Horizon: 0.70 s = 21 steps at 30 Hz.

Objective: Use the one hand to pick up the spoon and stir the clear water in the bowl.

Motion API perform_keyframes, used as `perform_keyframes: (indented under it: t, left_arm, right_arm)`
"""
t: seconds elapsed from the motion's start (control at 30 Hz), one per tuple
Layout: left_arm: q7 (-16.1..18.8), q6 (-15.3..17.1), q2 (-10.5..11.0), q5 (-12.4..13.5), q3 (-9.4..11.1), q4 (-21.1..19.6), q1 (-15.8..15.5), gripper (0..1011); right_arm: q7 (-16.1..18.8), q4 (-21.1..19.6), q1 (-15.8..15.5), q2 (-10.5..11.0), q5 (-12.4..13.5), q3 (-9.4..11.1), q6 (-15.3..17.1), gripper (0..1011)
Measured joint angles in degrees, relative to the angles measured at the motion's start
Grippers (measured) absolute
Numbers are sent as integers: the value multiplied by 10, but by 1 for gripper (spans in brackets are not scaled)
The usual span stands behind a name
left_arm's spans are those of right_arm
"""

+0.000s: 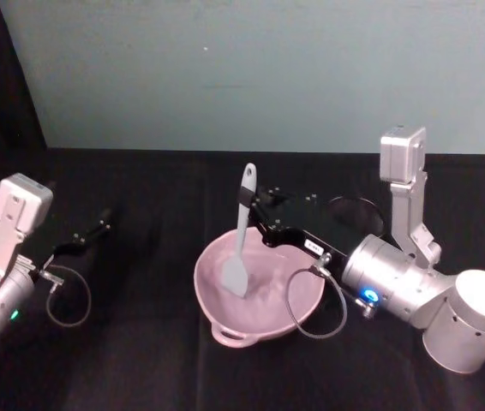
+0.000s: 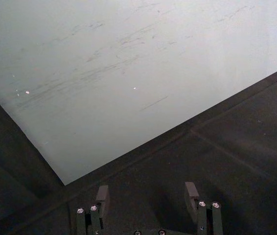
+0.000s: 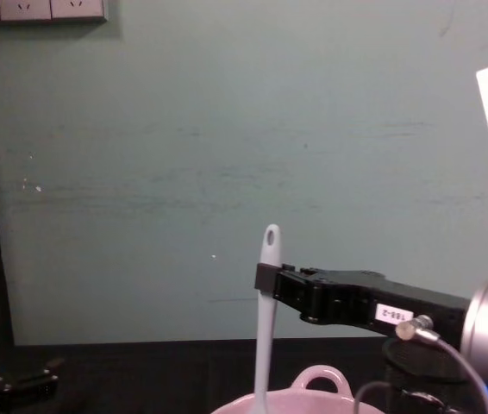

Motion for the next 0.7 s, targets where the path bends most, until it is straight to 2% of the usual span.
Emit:
perform_keyframes:
  t: [0.13, 0.37, 0.5, 0.7]
  left_arm:
    - [0, 0, 0, 0, 0, 0, 0, 1005]
    - [0, 0, 0, 0, 0, 0, 0, 1005]
    - [0, 0, 0, 0, 0, 0, 0, 1005]
    - [0, 0, 0, 0, 0, 0, 0, 1005]
  right_arm:
    - [0, 26, 15, -12, 4, -2, -5, 110]
    - [-4, 66, 41, -20, 0, 2, -13, 110]
    - [-9, 76, 48, -19, -4, 9, -15, 110]
    - [-20, 72, 45, -3, -10, 28, -15, 110]
